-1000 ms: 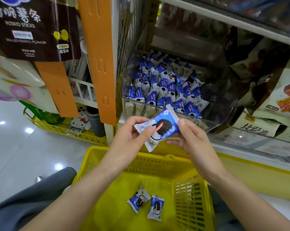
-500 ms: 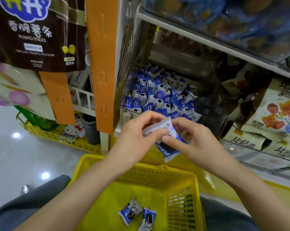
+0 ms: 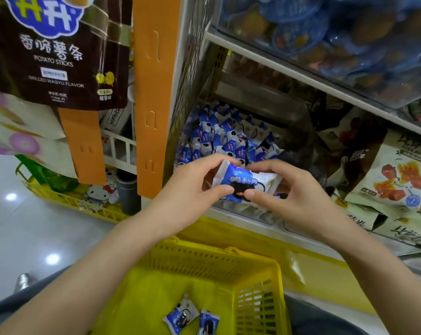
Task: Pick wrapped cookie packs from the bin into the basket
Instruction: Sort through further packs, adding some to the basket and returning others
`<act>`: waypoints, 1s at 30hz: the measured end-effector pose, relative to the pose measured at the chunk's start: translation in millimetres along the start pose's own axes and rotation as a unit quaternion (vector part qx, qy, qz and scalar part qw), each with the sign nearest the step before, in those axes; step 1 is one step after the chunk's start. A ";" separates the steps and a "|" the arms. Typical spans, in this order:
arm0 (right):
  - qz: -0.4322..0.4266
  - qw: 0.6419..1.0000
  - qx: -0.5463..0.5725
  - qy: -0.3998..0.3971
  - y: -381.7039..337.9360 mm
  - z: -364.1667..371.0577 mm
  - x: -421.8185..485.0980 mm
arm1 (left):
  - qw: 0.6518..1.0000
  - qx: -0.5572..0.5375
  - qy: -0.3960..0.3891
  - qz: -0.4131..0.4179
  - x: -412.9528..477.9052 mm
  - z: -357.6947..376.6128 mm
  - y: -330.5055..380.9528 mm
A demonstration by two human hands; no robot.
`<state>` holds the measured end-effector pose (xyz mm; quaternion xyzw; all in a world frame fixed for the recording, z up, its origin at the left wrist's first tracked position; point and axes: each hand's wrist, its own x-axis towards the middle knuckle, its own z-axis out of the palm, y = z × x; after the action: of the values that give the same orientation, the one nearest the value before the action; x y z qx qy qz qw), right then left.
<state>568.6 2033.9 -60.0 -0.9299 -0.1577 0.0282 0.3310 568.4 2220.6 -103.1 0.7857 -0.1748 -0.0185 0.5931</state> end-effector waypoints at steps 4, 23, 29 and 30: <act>0.010 0.998 -0.067 0.003 -0.9 -9.3 14.7 | 0.992 0.117 0.021 0.032 14.8 0.2 2.1; 0.223 0.956 -0.144 0.124 87.8 10.2 155.0 | 0.906 0.416 0.033 0.074 13.6 2.5 -33.5; 0.215 0.967 -0.129 0.049 95.1 12.9 155.0 | 0.898 0.429 0.047 0.089 14.7 3.7 -36.6; 0.212 0.967 -0.137 0.038 96.4 10.8 155.5 | 0.898 0.428 0.048 0.091 14.7 3.8 -37.1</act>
<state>740.9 2018.5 -120.6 -0.9791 0.0531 0.0407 0.1922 590.6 2221.4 -136.4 0.9444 -0.2079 0.1496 0.2060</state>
